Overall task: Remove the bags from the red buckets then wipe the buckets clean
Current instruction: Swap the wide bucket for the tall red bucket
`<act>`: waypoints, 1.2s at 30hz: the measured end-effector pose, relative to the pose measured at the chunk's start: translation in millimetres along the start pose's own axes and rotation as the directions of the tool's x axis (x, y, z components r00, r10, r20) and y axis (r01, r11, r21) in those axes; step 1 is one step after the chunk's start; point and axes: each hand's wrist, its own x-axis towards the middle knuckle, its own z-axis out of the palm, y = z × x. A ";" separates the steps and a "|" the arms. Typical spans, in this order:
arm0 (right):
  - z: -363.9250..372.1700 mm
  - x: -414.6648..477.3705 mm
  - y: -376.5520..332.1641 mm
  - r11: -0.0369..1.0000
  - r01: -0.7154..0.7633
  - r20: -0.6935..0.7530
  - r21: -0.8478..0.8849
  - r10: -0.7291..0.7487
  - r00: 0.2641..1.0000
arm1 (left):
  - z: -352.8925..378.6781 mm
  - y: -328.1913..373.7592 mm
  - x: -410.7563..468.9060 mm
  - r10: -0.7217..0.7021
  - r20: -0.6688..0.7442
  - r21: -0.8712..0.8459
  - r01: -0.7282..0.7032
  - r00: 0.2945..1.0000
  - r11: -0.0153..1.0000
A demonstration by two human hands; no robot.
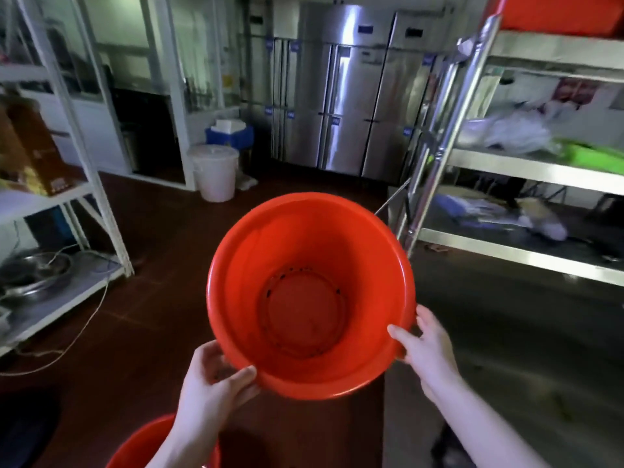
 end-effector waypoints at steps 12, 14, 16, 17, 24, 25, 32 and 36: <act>-241.4 40.6 12.4 0.999 -0.040 -0.066 0.011 0.040 0.997 | 224.0 -38.9 -79.5 -0.027 0.043 -0.025 0.028 0.999 0.999; -271.7 49.7 19.3 0.998 -0.059 -0.079 0.022 0.060 0.995 | 254.7 -48.0 -86.1 -0.043 0.048 -0.020 0.044 0.998 0.999; -295.9 58.3 24.1 0.997 -0.072 -0.082 0.030 0.074 0.994 | 279.1 -52.0 -90.8 -0.056 0.040 -0.008 0.056 0.998 0.998; -305.7 63.0 25.1 0.996 -0.078 -0.084 0.034 0.080 0.993 | 289.6 -52.0 -93.0 -0.061 0.035 -0.002 0.061 0.998 0.998; -345.0 99.3 19.4 0.995 -0.091 -0.041 0.034 0.093 0.995 | 342.5 -28.1 -95.5 -0.067 0.055 0.004 0.067 0.996 0.998; -348.2 102.4 19.2 0.994 -0.096 -0.031 0.057 0.098 0.995 | 347.9 -24.6 -93.2 -0.076 0.060 -0.001 0.077 0.995 0.997; -345.0 78.1 61.5 0.996 -0.076 -0.096 -0.039 0.072 0.993 | 375.9 -7.0 -71.1 -0.143 0.084 0.021 0.142 0.986 0.990; -294.3 26.3 124.7 0.724 0.318 0.387 -0.612 -0.076 0.919 | 389.6 -0.8 -60.3 -0.169 0.075 0.019 0.168 0.983 0.986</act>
